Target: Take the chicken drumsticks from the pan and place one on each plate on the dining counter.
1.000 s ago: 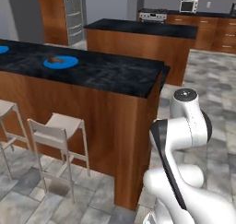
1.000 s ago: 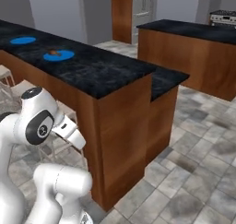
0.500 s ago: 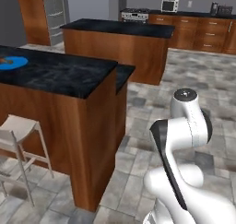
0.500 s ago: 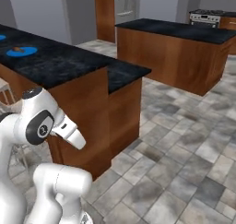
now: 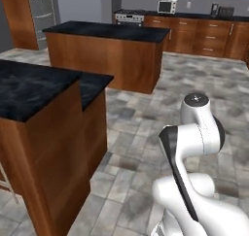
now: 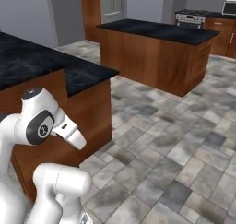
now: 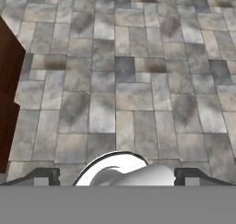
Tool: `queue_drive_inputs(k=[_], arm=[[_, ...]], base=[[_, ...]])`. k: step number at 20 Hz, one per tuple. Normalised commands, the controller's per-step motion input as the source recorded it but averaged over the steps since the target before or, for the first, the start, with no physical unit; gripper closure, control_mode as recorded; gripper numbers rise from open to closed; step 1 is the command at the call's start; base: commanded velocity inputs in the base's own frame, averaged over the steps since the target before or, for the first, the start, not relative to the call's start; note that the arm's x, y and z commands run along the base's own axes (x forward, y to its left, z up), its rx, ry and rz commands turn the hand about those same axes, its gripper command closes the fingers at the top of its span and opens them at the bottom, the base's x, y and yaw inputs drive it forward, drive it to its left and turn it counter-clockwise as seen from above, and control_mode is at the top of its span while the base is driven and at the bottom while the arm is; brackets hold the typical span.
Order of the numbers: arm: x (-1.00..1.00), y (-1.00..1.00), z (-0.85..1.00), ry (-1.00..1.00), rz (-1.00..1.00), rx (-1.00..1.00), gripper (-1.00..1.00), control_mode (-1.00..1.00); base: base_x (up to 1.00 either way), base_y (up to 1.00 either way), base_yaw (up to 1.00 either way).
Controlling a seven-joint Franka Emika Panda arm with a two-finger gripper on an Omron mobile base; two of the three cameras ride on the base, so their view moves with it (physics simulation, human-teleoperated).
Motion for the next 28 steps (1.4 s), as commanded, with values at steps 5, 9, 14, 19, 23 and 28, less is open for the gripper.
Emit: queue_drive_inputs(k=[5,9,14,19,23,28], arm=[[0.0,0.0,0.0,0.0,0.0,0.0,-1.0,1.0],[0.0,0.0,0.0,0.0,0.0,0.0,-1.0,1.0],[0.0,0.0,0.0,0.0,0.0,0.0,-1.0,1.0],[0.0,0.0,0.0,0.0,0.0,0.0,-1.0,1.0],[0.0,0.0,0.0,0.0,0.0,0.0,-1.0,1.0],[0.0,0.0,0.0,0.0,0.0,0.0,-1.0,1.0]], base=[[0.62,-0.79,-0.01],[0.69,-0.72,-0.03],[0.72,-0.66,-0.05],[0.76,-0.64,-0.05],[0.81,-0.62,-0.03],[0.84,-0.62,0.0]])
